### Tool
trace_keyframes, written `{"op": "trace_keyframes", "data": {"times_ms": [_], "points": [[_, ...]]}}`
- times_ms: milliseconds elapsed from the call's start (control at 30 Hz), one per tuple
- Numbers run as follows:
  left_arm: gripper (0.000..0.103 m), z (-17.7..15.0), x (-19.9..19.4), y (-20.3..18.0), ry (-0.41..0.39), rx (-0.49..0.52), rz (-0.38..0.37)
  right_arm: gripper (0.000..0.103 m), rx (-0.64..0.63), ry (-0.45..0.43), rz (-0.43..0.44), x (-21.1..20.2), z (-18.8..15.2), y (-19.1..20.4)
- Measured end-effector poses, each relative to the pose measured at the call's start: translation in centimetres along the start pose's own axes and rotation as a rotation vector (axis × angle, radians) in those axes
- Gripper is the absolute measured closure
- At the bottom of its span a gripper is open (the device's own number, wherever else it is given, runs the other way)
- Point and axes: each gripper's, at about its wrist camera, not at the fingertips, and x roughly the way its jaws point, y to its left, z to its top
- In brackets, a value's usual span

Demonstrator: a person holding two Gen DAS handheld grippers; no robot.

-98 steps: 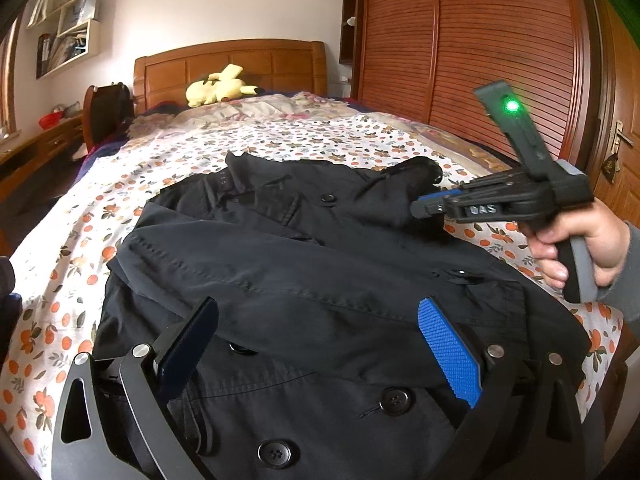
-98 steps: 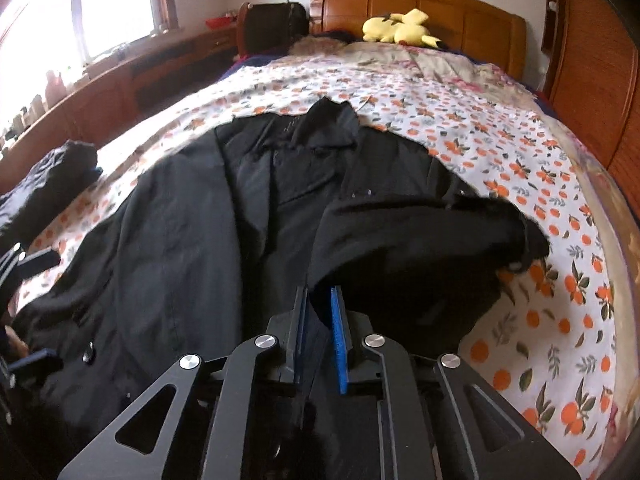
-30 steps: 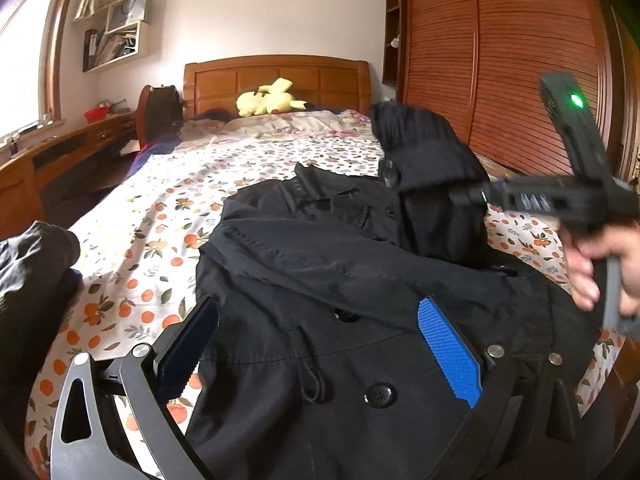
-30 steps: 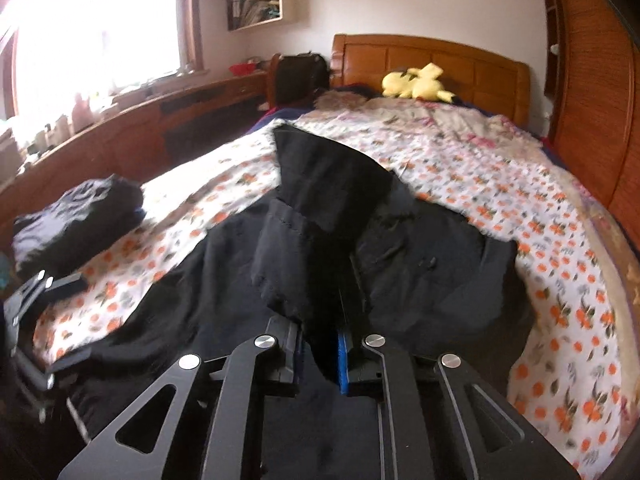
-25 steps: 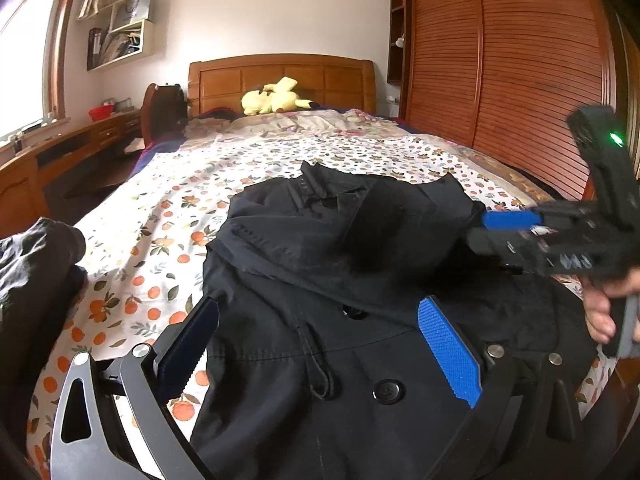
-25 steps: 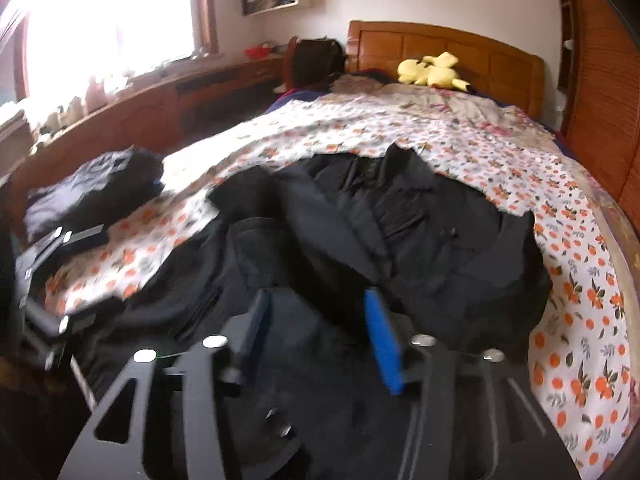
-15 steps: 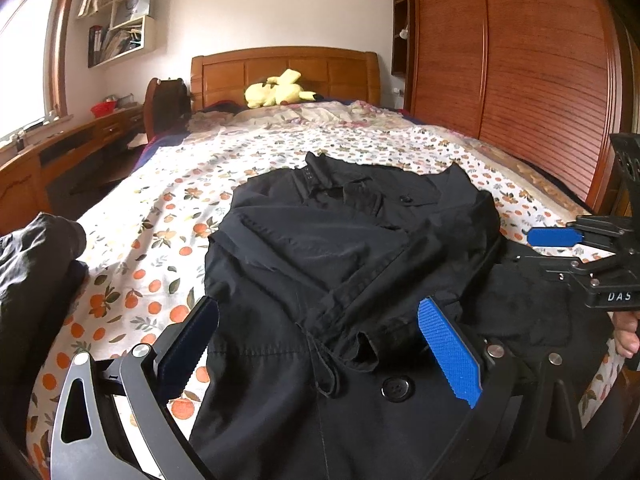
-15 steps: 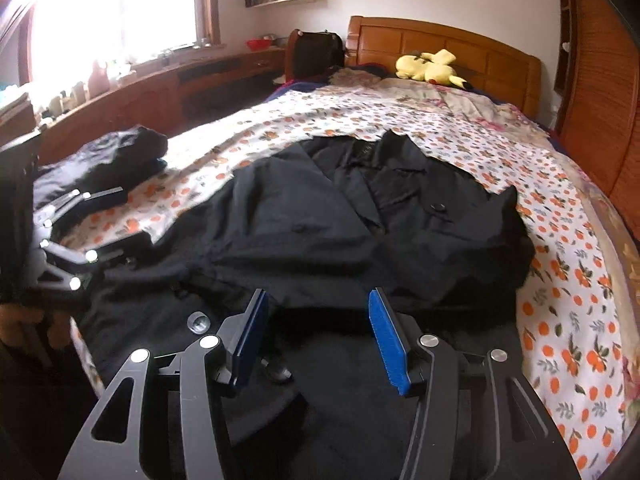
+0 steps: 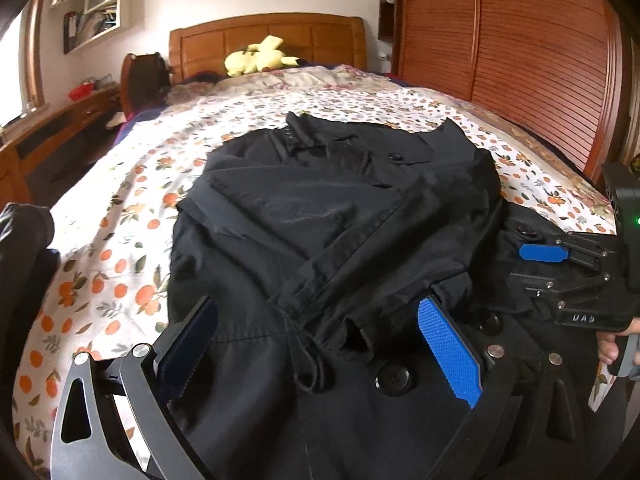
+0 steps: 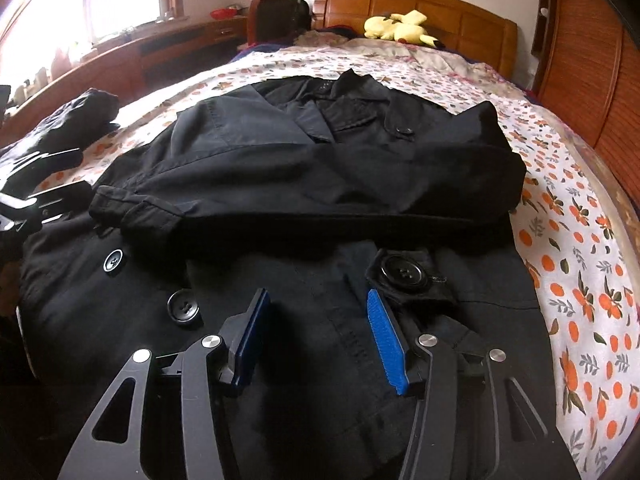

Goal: Fold large clothes
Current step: 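Move the left gripper to the side edge of the coat body, then grasp the coat side edge with the left gripper, fold it over the front, release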

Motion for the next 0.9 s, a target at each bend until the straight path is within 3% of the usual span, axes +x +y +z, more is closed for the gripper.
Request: {"op": "trace_keyframes", "data": {"times_ms": [133,333,467,567,667,733,900], "points": [[0.015,0.9,2.2,0.1,0.057,-0.011,-0.015,0.054,-0.009,0.003,-0.009,-0.2,-0.2,0.2],[0.024,2.2,5.4,1.6,0.101,-0.070,0.006,0.054,-0.012,0.001,-0.014,-0.2,-0.3,0.1],[0.034,1.9,7.4,2.6,0.173,-0.111,-0.005,0.054,-0.015,-0.001,-0.016,-0.1,-0.4,0.2],[0.040,1.6,7.6,2.5,0.184,-0.109,-0.018,0.054,-0.012,-0.004,-0.012,-0.1,-0.4,0.2],[0.059,1.2,7.4,2.1,0.191,-0.093,-0.047,0.054,-0.008,-0.010,-0.008,-0.1,-0.5,0.2],[0.076,0.9,7.2,1.7,0.195,-0.075,-0.047,0.054,-0.002,-0.014,-0.004,-0.2,-0.5,0.1],[0.093,0.4,5.6,1.2,0.177,-0.052,-0.049,0.054,0.003,-0.016,0.001,-0.2,-0.4,0.0]]}}
